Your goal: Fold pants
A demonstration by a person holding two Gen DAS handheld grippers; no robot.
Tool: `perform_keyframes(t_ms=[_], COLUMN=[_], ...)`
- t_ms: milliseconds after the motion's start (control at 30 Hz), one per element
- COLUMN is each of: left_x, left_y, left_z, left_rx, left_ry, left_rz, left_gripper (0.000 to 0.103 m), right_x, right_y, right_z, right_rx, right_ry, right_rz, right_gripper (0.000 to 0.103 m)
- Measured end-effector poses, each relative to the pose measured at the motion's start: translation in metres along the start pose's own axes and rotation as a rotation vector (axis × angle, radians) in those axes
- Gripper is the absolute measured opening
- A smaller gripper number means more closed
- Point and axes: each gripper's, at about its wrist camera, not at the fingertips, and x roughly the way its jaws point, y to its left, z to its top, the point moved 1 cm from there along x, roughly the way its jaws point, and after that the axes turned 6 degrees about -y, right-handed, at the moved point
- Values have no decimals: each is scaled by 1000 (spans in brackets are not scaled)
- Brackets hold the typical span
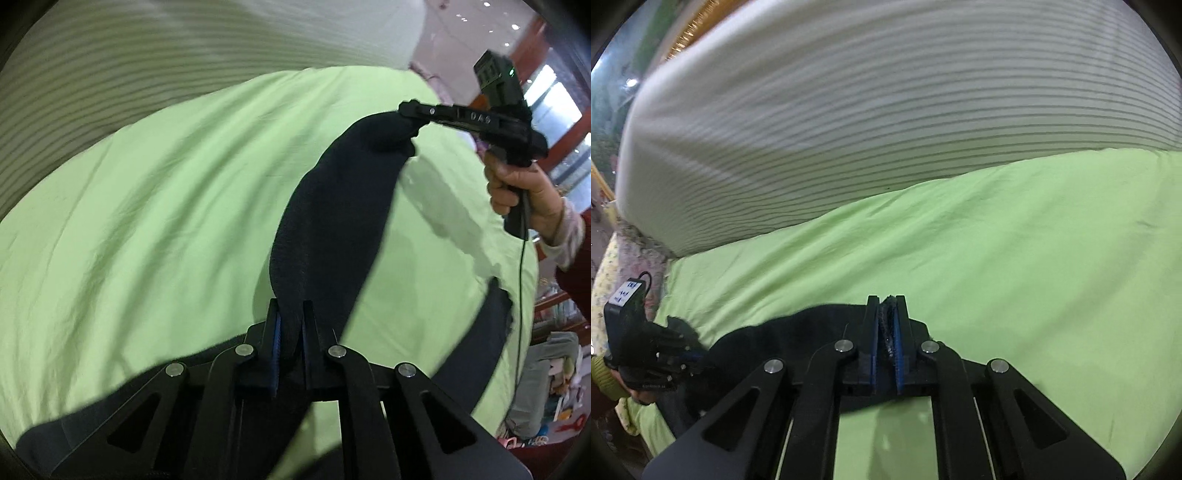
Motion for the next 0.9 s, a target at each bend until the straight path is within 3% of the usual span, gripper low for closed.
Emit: perform_keyframes(t_ms=[200, 333, 633, 900], left_x=[-37, -54, -67, -68], left_y=[-22, -47, -107, -134], left_z=[-31, -53, -110, -148], left_rx=[2, 30, 53, 82], left_ry=[-27, -33, -20, 3], left_rz=[-48, -38, -59, -54], left_gripper=[7, 7, 7, 7], right_x=[-56, -87, -141, -169], right_y=[-11, -12, -12, -12], right_z=[-31, -69, -154, -195], right_rx=[41, 77, 136, 160], right_ry=[-39, -36, -11, 13], right_rz=[45, 45, 9, -18], right_gripper=[8, 8, 8, 8])
